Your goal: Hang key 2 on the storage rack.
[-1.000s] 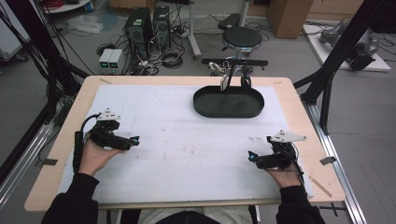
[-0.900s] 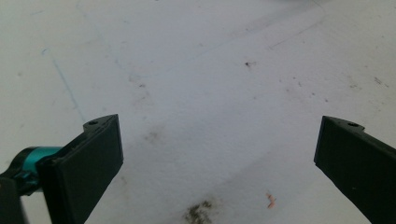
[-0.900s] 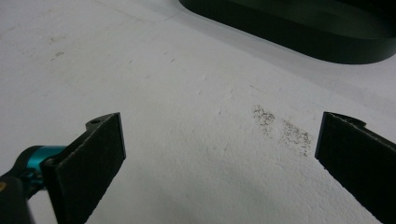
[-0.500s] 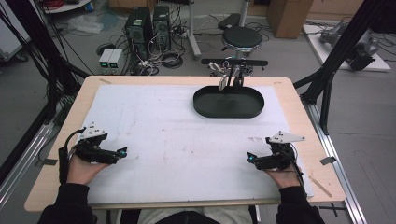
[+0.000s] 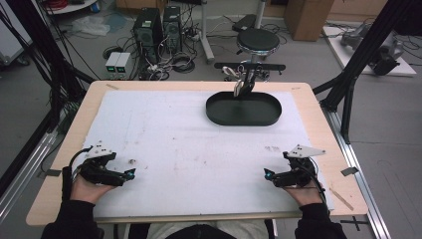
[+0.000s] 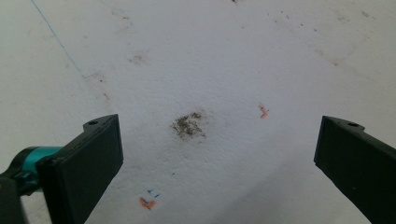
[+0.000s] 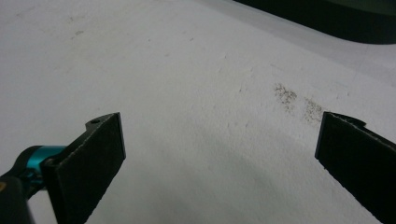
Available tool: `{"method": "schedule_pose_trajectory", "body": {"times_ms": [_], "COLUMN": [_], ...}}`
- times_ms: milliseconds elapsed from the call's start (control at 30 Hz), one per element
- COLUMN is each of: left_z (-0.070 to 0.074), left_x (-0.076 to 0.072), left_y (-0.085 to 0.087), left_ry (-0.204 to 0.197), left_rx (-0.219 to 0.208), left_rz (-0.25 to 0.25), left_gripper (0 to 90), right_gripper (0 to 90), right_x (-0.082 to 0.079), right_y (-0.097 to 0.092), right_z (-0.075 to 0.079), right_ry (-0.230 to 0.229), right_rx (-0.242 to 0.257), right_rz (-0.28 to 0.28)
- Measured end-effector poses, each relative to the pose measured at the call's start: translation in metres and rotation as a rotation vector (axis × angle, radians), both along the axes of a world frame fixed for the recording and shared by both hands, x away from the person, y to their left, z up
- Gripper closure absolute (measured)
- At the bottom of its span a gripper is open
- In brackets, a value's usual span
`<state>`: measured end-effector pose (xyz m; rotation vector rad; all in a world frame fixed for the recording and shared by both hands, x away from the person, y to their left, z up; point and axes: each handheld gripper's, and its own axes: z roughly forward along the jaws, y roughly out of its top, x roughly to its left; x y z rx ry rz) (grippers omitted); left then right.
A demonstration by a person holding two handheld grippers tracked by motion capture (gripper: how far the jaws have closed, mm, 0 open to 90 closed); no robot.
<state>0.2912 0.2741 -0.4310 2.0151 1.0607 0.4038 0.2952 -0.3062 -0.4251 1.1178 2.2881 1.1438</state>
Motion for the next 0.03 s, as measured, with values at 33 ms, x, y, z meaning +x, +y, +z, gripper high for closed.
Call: {"method": "schedule_pose_trajectory", "body": {"times_ms": [33], "left_z": [-0.0013], "left_x": [0.0011], "left_y": [0.0001], "left_ry": [0.006], "left_rx": [-0.002], "left_rz": [-0.001], "left_gripper": [1.7], "right_gripper": [0.8], "right_x": [0.0001], "right_y": [-0.0001], "right_z": [-0.0003], "right_ry": [0.000], "right_rx": [-0.003], "right_rz": [0.003]}}
